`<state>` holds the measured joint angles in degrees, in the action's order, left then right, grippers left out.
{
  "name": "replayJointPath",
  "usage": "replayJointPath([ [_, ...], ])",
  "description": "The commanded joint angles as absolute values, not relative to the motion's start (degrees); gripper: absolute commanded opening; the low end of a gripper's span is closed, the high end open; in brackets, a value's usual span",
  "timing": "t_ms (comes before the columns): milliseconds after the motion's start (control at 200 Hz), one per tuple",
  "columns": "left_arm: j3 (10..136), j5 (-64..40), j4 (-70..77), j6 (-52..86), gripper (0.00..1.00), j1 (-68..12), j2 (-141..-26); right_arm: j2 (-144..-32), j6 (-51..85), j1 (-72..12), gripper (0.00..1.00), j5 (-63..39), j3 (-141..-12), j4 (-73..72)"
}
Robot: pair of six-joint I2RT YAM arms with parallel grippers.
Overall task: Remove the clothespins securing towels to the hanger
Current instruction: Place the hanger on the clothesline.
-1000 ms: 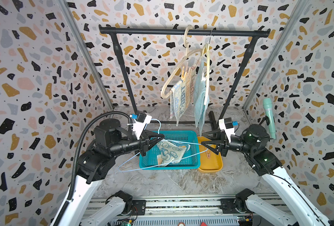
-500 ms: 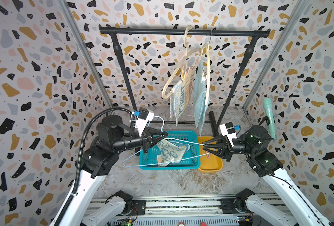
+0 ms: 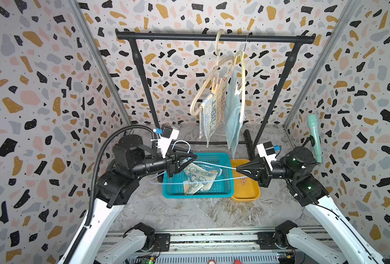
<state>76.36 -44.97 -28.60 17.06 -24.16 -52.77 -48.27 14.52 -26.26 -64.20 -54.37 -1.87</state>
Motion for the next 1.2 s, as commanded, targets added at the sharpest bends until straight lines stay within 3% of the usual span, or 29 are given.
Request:
replayJointPath([
  [0,76.0,-41.9,-23.4,20.2,0.49,-24.2,-51.7,-48.3,16.8,-27.3,0.00,-63.8,-55.0,-6.2],
  [75,76.5,-38.2,-22.9,21.2,0.56,-24.2,-51.2,-49.0,15.3,-29.7,0.00,-60.3,-57.0,-4.1],
  [330,79.8,-27.6,-25.1,21.3,0.61,-24.1,-49.9,-51.5,9.4,-42.1,0.00,-39.4,-63.8,0.8],
  [716,81.1,-14.2,-27.4,20.4,0.69,-24.1,-48.1,-53.0,14.0,-42.4,0.00,-42.6,-62.8,-7.1],
  [981,80.4,-18.8,-24.7,19.8,0.78,-24.1,-47.5,-52.9,15.6,-41.8,0.00,-41.0,-62.6,-7.6],
  [1026,80.6,-19.4,-24.6,19.8,0.85,-24.1,-47.5,-53.0,15.6,-41.7,0.00,-40.6,-62.5,-7.8],
  [1196,80.9,-19.7,-25.3,19.7,0.87,-24.1,-47.4,-53.6,16.4,-41.1,0.00,-37.4,-62.4,-7.9],
])
